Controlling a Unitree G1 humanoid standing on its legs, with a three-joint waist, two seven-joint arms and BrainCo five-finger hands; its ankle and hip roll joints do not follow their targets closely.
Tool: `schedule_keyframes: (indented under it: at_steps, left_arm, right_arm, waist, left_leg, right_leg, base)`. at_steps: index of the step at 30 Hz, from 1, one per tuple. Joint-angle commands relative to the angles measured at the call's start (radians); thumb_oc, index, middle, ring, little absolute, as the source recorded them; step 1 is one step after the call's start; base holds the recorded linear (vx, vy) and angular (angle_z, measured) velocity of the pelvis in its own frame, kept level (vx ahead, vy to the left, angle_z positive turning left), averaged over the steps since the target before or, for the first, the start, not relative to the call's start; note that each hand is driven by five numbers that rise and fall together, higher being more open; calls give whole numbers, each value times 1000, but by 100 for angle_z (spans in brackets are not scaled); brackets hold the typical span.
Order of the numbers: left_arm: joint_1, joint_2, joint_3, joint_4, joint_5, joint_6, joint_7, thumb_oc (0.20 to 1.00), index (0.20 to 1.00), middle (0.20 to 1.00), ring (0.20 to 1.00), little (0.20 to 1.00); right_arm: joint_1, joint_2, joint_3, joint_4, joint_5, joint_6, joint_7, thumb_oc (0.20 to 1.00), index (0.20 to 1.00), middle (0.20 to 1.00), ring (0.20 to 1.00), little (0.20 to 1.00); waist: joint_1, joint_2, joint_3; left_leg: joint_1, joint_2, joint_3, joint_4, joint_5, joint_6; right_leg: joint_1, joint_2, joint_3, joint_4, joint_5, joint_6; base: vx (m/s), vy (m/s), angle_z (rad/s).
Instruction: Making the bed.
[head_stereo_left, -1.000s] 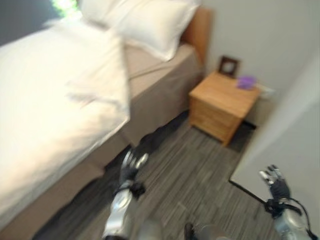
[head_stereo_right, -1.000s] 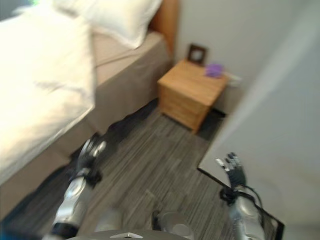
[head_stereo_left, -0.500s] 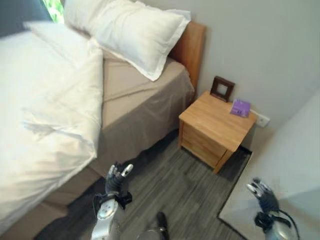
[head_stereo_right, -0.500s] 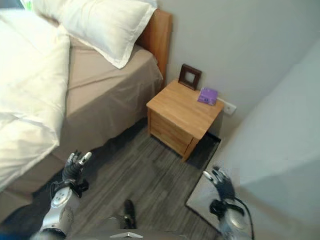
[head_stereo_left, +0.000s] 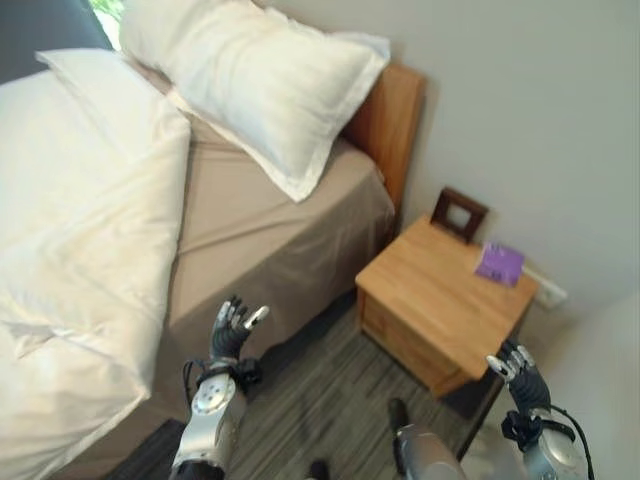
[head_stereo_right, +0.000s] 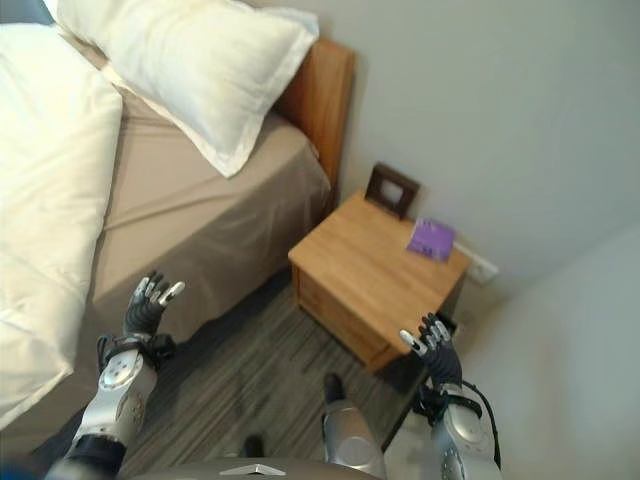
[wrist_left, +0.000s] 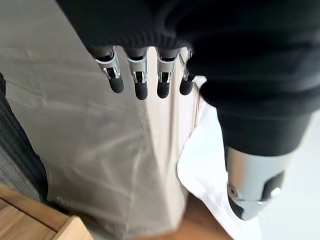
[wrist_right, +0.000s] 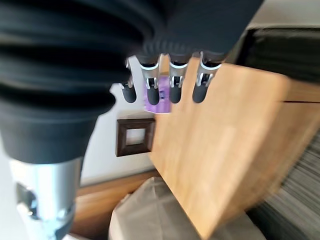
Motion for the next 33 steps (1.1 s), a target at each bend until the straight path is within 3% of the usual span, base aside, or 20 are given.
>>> schedule_keyframes:
  at_steps: [1, 10, 18, 19, 20, 22, 26, 27, 28, 29, 30, 32, 33]
  left_arm:
    - [-35, 43, 41, -65, 47, -52, -34, 1000, 1000, 1000, 1000, 1000]
    - [14, 33, 46, -31, 15, -46, -36, 1000, 1000, 1000, 1000, 1000]
    - [12, 36, 61, -26, 5, -50, -21, 1000, 1000, 1000, 1000, 1000]
    - [47, 114, 82, -66, 94, -20, -23, 1000, 1000, 1000, 1000, 1000]
    - [68, 102, 101, -65, 76, -22, -15, 1000, 1000, 1000, 1000, 1000]
    - [77, 55, 109, -83, -12, -41, -8, 1000, 1000, 1000, 1000, 1000]
    - [20, 57, 57, -85, -13, -38, -32, 1000, 1000, 1000, 1000, 1000]
    - [1, 57, 43, -87, -9, -39, -34, 1000, 1000, 1000, 1000, 1000]
    - [-46, 52, 16, -98, -12, -50, -24, 1000, 1000, 1000, 1000, 1000]
    - [-73, 43, 1, -106, -30, -55, -12, 1000, 1000, 1000, 1000, 1000]
    - [-73, 43, 1, -106, -30, -55, -12, 1000, 1000, 1000, 1000, 1000]
    - [-72, 30, -22, -130, -45, -56, -17, 1000, 1000, 1000, 1000, 1000]
    - [-70, 28, -28, -129, -47, -56, -18, 1000, 1000, 1000, 1000, 1000]
  right_arm:
    - [-65, -24, -43, -85, 6, -59, 22, 1000, 1000, 1000, 1000, 1000]
    - [-92, -81, -20, -96, -12, -47, 42, 1000, 1000, 1000, 1000, 1000]
    - [-104, -92, 30, -95, -6, -30, 69, 1000, 1000, 1000, 1000, 1000]
    - [-193, 9, 96, -42, 210, -16, 46, 1000, 1000, 1000, 1000, 1000]
    - [-204, 7, 93, -33, 210, -15, 33, 1000, 1000, 1000, 1000, 1000]
    - [-237, -8, 70, -35, 252, -33, 21, 1000, 1000, 1000, 1000, 1000]
    - [-230, -57, 56, -22, 202, -30, 19, 1000, 1000, 1000, 1000, 1000]
    - [-232, -71, 57, -24, 194, -28, 18, 1000, 1000, 1000, 1000, 1000]
    - [-243, -92, 65, -23, 174, -23, 18, 1000, 1000, 1000, 1000, 1000]
    - [-254, -97, 69, -15, 166, -25, 12, 1000, 1000, 1000, 1000, 1000]
    - [-254, -97, 69, -14, 166, -26, 12, 1000, 1000, 1000, 1000, 1000]
    - [-244, -91, 67, -11, 177, -28, 8, 1000, 1000, 1000, 1000, 1000]
    - [-239, -89, 66, -10, 180, -29, 8, 1000, 1000, 1000, 1000, 1000]
  waist:
    - [7, -39, 11]
    - [38, -30, -11]
    - [50, -26, -20]
    - [81, -4, 30]
    - [95, -12, 19]
    - [95, -14, 10]
    - [82, -28, 34]
    - [83, -31, 49]
    - [87, -33, 77]
    - [78, -48, 70]
    - [79, -47, 72]
    - [76, -46, 52]
    - [76, -37, 40]
  left_leg:
    - [-37, -96, 49, -64, 116, -11]
    - [-42, -96, -18, -66, 134, -24]
    - [-38, -96, -48, -68, 140, -30]
    - [-50, -26, 177, -36, 94, -42]
    - [-50, -34, 185, -35, 89, -42]
    - [-50, -27, 172, -15, 85, -43]
    - [-127, -23, 168, 130, 67, -65]
    - [-161, -24, 160, 190, 78, -80]
    - [-214, -40, 89, 257, 106, -120]
    - [-207, 16, 75, 243, 97, -125]
    - [-205, 18, 75, 245, 93, -126]
    - [-161, 132, 91, 179, 133, -137]
    - [-151, 164, 92, 135, 159, -142]
  right_leg:
    - [123, -19, 17, -54, -12, 21]
    - [188, -3, -27, -115, -22, -17]
    - [215, 2, -53, -123, -35, -26]
    - [131, -97, -249, 72, -56, 26]
    - [141, -105, -275, 16, -49, 20]
    - [135, -81, -203, -6, -45, 13]
    - [153, -101, -238, -20, -62, -9]
    - [157, -109, -253, -18, -67, -18]
    - [152, -114, -271, -6, -64, -29]
    - [140, -137, -279, -1, -52, -18]
    - [143, -135, -279, 0, -54, -19]
    - [158, -171, -296, -8, -56, 3]
    - [166, -180, -304, -15, -59, 14]
  base:
    - [99, -101, 104]
    - [52, -84, 26]
    - [7, -39, 10]
    - [0, 0, 0]
    - [-30, -24, -34]
    - [-41, -102, -83]
    - [-74, -79, 26]
    - [-147, -26, 133]
    - [-170, 25, 128]
    - [-121, 34, 83]
    - [-15, 126, 67]
    - [64, 189, 42]
    - [98, 252, 15]
